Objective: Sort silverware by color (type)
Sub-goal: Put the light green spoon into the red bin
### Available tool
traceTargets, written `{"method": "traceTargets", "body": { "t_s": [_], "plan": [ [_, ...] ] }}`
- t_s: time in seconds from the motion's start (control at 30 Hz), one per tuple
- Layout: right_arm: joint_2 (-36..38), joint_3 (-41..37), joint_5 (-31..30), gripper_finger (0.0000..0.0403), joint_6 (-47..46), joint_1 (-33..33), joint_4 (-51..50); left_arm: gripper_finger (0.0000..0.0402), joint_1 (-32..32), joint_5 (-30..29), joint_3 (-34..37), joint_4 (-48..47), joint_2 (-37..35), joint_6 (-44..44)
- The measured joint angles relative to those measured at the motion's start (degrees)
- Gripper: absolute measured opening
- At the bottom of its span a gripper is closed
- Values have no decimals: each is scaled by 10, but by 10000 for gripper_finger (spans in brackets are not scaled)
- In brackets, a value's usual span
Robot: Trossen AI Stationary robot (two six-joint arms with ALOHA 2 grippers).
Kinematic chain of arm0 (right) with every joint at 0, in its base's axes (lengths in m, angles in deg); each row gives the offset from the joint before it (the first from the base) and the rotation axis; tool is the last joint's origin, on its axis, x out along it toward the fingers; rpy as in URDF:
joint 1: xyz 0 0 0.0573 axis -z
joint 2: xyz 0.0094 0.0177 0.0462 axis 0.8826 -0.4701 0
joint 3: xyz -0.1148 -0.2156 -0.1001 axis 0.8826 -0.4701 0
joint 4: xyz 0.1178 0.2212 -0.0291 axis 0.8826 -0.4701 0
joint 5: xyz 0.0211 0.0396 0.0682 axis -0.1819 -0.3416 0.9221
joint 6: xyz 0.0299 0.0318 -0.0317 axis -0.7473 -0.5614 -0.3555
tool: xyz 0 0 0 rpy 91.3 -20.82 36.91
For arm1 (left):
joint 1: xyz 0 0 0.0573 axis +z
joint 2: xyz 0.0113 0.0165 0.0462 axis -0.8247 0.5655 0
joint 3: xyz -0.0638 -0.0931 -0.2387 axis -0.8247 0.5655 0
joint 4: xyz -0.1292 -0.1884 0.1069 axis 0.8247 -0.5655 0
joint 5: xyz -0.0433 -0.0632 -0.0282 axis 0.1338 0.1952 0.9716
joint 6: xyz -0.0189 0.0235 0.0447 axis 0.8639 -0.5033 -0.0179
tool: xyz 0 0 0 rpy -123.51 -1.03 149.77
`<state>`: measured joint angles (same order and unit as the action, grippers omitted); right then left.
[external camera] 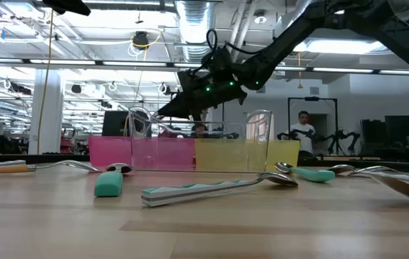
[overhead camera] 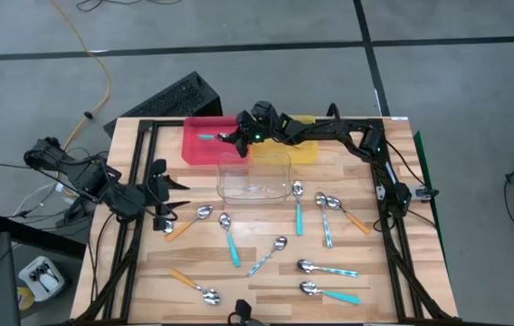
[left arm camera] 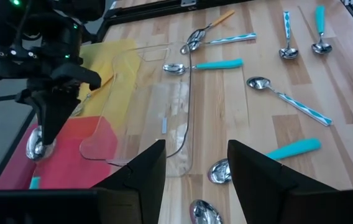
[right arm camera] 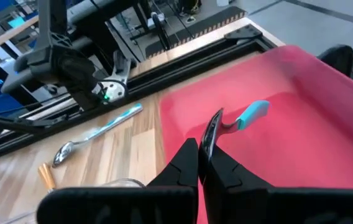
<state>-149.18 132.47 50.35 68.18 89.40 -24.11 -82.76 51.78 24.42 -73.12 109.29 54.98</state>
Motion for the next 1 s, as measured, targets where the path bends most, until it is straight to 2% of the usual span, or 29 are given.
{"method": "traceTargets", "body": {
  "t_s": [0.2,0.43,0.83,1.0],
  "plan": [
    [0,0,-2,22,-9,5,-4,158,0,0,0,0,0,0],
    [0,0,-17,44,-26,5,-5,158,0,0,0,0,0,0],
    [0,0,-23,44,-30,5,-6,158,0,0,0,0,0,0],
    [0,0,-45,55,-30,5,-11,158,0,0,0,-1,0,0]
  ]
}}
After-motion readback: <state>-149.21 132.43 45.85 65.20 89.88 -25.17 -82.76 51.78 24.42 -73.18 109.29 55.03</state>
